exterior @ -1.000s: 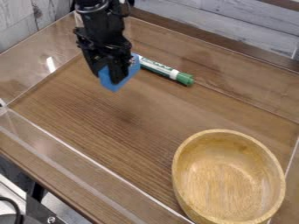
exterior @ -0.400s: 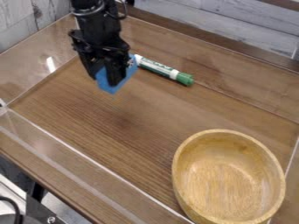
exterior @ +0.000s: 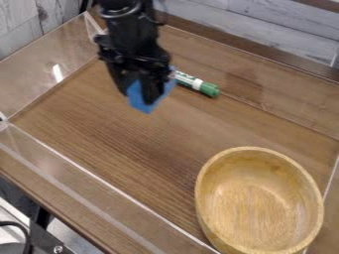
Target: Put the blue block in the brown bowl
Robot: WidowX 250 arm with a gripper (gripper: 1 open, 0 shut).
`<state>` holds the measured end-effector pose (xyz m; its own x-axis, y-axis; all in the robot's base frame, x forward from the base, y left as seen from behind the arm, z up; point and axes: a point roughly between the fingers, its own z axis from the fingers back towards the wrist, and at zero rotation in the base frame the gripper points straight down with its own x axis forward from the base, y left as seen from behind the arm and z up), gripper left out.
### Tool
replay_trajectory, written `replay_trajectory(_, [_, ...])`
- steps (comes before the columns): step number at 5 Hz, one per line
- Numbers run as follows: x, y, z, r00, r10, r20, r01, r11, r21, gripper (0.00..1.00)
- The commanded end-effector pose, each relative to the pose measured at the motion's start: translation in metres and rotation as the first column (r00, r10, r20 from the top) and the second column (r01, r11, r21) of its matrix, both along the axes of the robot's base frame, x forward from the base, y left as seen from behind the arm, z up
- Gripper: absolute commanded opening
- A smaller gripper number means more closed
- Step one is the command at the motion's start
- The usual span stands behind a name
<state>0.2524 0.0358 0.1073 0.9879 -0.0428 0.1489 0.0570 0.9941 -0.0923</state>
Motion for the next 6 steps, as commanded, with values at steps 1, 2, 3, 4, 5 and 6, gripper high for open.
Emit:
replay_trajectory(1, [-0.002,-0.030,0.015,0.999,-0.024,0.042,0.024,1.000,0.009,0.00])
replay_trajectory(2, [-0.005,-0.064,0.018,0.998,-0.046,0.046,0.046,0.999,0.007,0.00])
replay_trajectory(3, [-0.011,-0.093,0.019,0.997,-0.061,0.050,0.060,0.998,0.003,0.00])
replay_trajectory(4, [-0.021,-0.118,0.019,0.996,-0.078,0.049,0.078,0.997,-0.001,0.00])
replay_trajectory(5, [-0.027,-0.143,0.015,0.995,-0.080,0.053,0.080,0.997,0.002,0.00])
replay_trajectory(6, [-0.034,-0.162,0.010,0.994,-0.090,0.060,0.090,0.996,0.001,0.00])
